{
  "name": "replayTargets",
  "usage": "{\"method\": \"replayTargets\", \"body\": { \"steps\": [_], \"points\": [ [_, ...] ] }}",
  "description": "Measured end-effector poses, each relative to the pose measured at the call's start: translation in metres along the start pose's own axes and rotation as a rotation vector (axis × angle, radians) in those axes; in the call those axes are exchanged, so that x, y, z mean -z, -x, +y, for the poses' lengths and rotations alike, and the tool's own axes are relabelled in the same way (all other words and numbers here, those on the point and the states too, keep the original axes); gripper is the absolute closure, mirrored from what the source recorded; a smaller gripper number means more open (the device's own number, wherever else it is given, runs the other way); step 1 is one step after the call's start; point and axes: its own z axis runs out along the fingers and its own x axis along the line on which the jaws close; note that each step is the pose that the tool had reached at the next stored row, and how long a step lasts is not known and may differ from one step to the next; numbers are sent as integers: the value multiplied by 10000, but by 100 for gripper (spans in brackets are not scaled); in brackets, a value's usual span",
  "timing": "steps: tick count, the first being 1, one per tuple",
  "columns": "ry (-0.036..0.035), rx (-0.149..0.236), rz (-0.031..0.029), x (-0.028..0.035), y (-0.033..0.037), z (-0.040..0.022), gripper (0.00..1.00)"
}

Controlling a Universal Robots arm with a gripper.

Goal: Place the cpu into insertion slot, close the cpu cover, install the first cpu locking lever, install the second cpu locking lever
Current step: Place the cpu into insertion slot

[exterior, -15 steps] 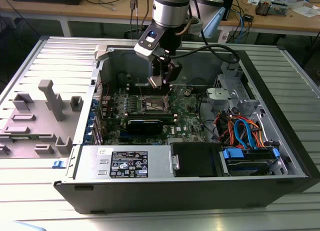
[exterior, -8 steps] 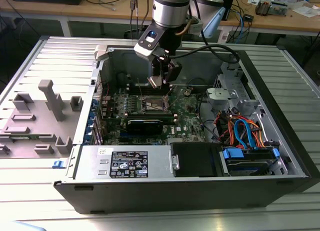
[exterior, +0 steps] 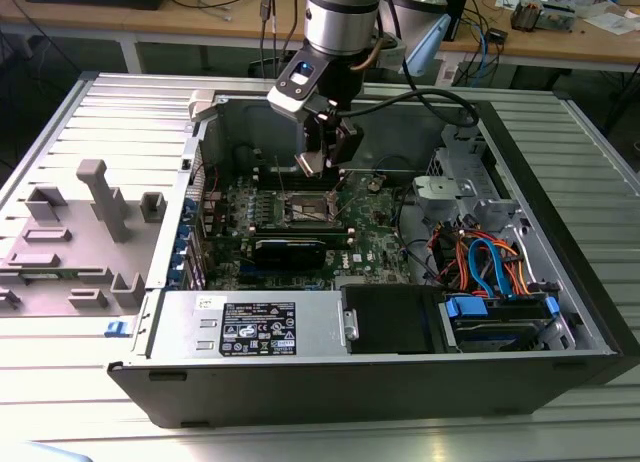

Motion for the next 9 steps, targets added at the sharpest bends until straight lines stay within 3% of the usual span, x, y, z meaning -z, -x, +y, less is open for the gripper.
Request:
{"method": "replayTargets", "body": {
  "steps": [9],
  "points": [
    [-4, -133, -2, -4, 0, 0, 45]
  ]
}}
